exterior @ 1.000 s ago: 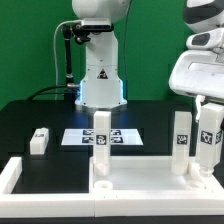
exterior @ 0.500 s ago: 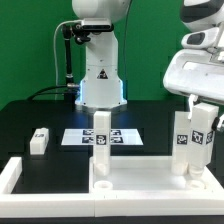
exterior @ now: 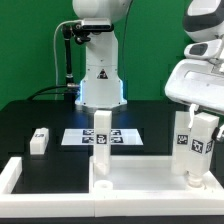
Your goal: Assemble desk
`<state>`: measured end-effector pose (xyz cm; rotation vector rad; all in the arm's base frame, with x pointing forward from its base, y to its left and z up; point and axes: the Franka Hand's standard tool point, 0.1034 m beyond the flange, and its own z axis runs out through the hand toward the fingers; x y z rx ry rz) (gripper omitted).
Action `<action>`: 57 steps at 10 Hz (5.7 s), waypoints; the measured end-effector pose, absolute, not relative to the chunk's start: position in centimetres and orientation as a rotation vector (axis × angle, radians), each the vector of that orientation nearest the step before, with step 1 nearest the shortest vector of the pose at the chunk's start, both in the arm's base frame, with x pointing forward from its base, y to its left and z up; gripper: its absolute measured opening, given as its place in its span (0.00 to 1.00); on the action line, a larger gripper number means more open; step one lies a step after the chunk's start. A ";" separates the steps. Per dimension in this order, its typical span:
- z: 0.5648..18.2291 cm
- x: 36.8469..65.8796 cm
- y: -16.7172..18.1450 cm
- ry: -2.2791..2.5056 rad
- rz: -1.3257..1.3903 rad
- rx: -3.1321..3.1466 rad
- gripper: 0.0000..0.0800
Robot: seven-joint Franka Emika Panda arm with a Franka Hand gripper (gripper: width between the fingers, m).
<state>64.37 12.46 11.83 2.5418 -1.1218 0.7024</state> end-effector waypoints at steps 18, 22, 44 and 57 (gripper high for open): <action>10.3 64.2 12.7 -1.050 0.771 2.580 0.36; 10.2 64.2 12.3 -0.970 0.797 2.648 0.36; 16.0 65.7 8.9 -0.972 0.720 2.790 0.81; 15.9 66.2 8.1 -1.109 0.049 2.930 0.81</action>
Offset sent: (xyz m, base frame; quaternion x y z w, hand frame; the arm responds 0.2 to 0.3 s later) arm 0.0235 -0.0116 0.0098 -0.0068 0.0211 0.0049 0.9997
